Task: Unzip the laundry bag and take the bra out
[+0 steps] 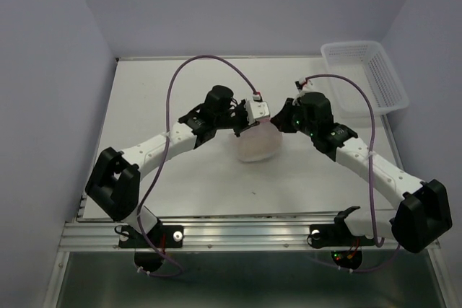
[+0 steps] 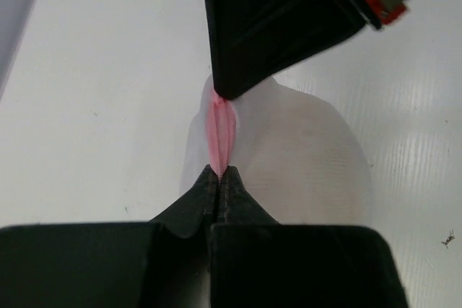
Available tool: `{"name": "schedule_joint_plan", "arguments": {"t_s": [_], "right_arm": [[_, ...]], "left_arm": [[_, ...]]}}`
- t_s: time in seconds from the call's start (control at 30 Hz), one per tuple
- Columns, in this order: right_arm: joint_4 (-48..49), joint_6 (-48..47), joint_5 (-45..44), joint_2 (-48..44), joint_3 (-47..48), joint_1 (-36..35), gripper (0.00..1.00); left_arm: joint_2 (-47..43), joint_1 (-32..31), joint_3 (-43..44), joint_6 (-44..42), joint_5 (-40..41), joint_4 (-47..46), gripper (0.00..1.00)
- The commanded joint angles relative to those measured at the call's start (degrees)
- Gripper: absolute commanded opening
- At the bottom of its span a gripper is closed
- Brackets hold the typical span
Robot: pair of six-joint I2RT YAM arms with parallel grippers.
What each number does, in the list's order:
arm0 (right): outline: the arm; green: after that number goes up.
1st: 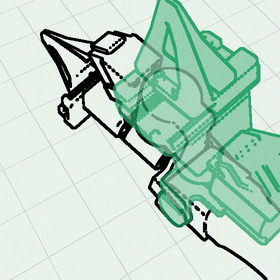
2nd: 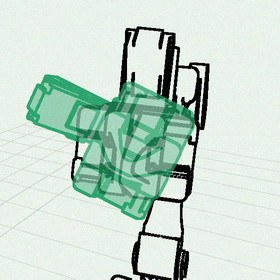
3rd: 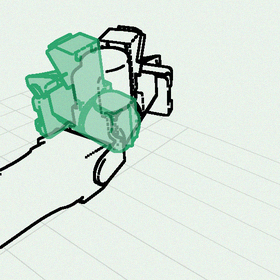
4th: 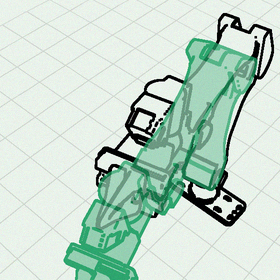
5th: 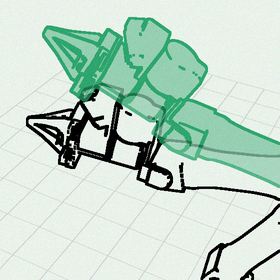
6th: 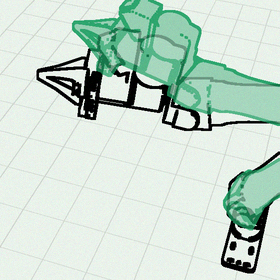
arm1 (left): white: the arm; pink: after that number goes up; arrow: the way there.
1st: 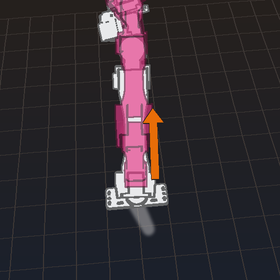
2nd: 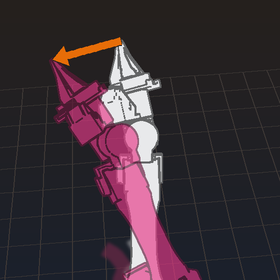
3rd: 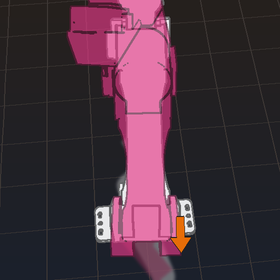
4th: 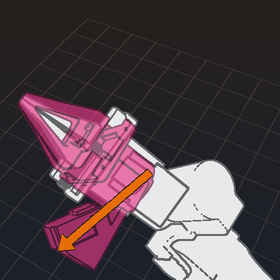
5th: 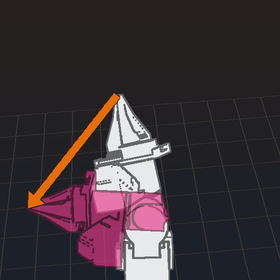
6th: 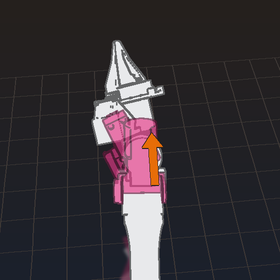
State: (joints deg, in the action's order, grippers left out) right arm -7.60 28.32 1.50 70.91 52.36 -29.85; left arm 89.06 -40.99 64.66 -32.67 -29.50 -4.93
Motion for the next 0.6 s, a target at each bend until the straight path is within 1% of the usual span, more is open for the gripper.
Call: {"name": "schedule_joint_plan", "arguments": {"t_s": [0.0,0.13,0.2,0.27,0.3,0.43,0.5,0.57], "right_arm": [[-1.02,-0.01,-3.43,-0.51,1.96,5.92,0.01],[-0.93,-1.33,-3.96,0.27,1.52,11.91,0.01],[-0.76,-1.68,-3.61,1.67,0.64,13.67,0.01],[1.52,-2.83,-2.82,2.47,-0.93,14.38,0.01],[3.36,-3.52,-0.38,3.87,-2.6,14.99,0.01],[10.22,-3.27,4.91,7.3,-6.3,14.99,0.01],[11.63,-3.7,7.45,8.18,-7.0,14.99,0.01],[12.07,-4.93,8.95,6.79,-6.74,14.99,0.01]], "left_arm": [[-7.92,0.21,-2.33,-4.68,-4.34,-1.92,0.0],[-12.23,0.21,-6.47,-8.02,-7.67,-3.68,0.0],[-14.78,0.21,-8.32,-9.08,-9.61,-5.17,0.0],[-17.5,0.21,-9.64,-9.78,-10.23,-6.23,0.0],[-18.38,0.21,-10.78,-9.96,-10.14,-7.28,0.0],[-21.38,0.3,-13.51,-10.75,-9.53,-9.48,0.0],[-21.91,0.39,-14.73,-10.49,-8.04,-10.71,0.0],[-20.86,0.47,-15.53,-8.21,-5.24,-11.85,0.0]]}}
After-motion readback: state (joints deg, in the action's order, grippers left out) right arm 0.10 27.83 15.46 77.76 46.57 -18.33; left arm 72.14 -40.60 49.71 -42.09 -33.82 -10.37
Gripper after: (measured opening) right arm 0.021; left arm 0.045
